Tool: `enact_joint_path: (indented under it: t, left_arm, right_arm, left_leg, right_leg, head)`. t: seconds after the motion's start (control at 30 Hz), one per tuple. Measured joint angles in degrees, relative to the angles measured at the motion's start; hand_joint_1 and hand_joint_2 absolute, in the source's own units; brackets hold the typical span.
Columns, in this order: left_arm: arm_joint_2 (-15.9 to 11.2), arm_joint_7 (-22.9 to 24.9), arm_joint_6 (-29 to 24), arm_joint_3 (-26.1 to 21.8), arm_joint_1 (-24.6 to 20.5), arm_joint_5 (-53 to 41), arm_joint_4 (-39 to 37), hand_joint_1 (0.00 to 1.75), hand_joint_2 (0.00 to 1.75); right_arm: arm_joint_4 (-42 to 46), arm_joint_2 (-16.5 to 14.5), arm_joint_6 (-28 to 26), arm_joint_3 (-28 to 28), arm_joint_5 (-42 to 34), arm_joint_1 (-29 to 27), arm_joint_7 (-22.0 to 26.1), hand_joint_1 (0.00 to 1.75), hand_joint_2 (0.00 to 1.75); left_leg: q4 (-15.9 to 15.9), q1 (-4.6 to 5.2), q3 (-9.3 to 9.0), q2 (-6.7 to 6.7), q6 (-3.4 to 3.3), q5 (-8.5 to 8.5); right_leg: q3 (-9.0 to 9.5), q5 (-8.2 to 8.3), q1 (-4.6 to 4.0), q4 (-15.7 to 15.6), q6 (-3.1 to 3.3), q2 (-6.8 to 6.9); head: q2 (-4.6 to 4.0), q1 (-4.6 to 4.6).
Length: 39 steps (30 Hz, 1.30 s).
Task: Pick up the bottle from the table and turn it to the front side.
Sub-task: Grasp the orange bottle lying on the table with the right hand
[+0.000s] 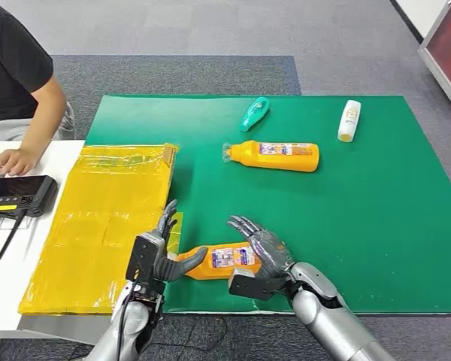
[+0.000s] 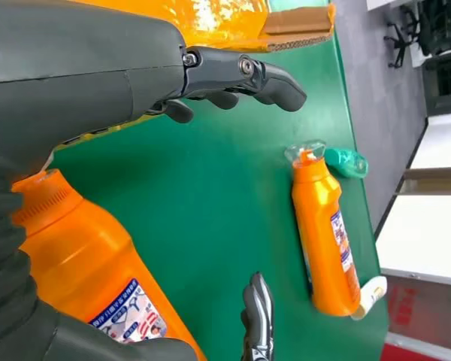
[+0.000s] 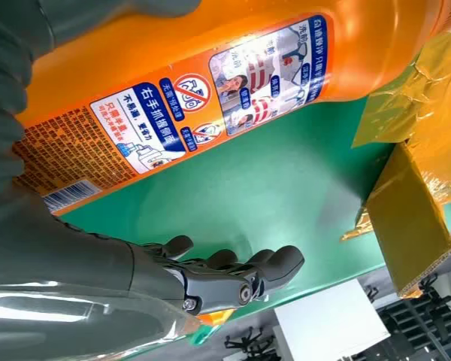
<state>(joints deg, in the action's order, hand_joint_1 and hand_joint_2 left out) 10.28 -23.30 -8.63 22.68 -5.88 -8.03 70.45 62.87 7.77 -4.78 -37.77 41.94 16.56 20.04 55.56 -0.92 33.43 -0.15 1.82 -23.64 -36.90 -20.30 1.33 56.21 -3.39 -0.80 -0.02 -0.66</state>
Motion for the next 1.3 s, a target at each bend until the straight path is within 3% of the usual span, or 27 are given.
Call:
enact_joint_path:
  t: [0.5, 0.67, 0.77, 1.07, 1.3]
  left_arm:
    - [-1.83, -0.86, -1.45, 0.08, 3.39, -2.68, 12.38, 0.00, 1.75]
    - [-1.98, -2.02, -2.94, 0.26, 3.69, -1.80, 14.02, 0.00, 1.75]
    - [-2.22, -2.45, -3.64, 0.67, 3.74, -1.44, 15.20, 0.00, 1.75]
    - [-3.05, -3.17, -2.95, 0.75, 3.19, -0.94, 16.16, 0.00, 1.75]
    - [-3.34, -3.69, -2.75, 0.71, 2.50, -0.86, 16.16, 0.00, 1.75]
  right_arm:
    - [-0.33, 1.36, -0.18, -0.57, 1.32, -0.12, 0.62, 0.00, 1.75]
    - [1.21, -0.81, -3.85, 2.44, -5.17, -2.33, 3.54, 0.00, 1.75]
    - [2.74, -1.58, -3.91, 3.56, -3.91, -2.72, 3.72, 0.00, 1.75]
    - [0.75, 1.78, 4.82, 1.70, 1.47, -0.46, 3.28, 0.00, 1.75]
    - [-3.10, 2.95, 7.36, -1.15, 1.52, 3.65, 3.06, 0.00, 1.75]
  left_leg:
    - [0.00, 0.00, -0.05, 0.00, -0.03, 0.02]
    - [0.00, 0.01, -0.01, 0.00, -0.06, 0.07]
    - [0.00, 0.00, -0.01, 0.01, -0.02, 0.05]
    - [0.00, 0.03, 0.00, 0.01, -0.06, 0.03]
    - [0.00, 0.03, -0.08, 0.02, -0.03, 0.06]
  right_leg:
    - [0.09, 0.01, 0.01, -0.01, -0.02, 0.01]
    - [0.04, 0.05, 0.03, 0.00, -0.02, 0.00]
    - [-0.01, 0.04, 0.01, 0.00, -0.01, -0.01]
    - [0.02, 0.04, 0.05, -0.02, -0.04, -0.01]
    - [0.05, 0.08, 0.04, -0.02, 0.01, -0.03]
  head:
    - [0.00, -0.01]
    - [0.01, -0.01]
    - [0.00, 0.01]
    - [0.01, -0.01]
    - [0.01, -0.01]
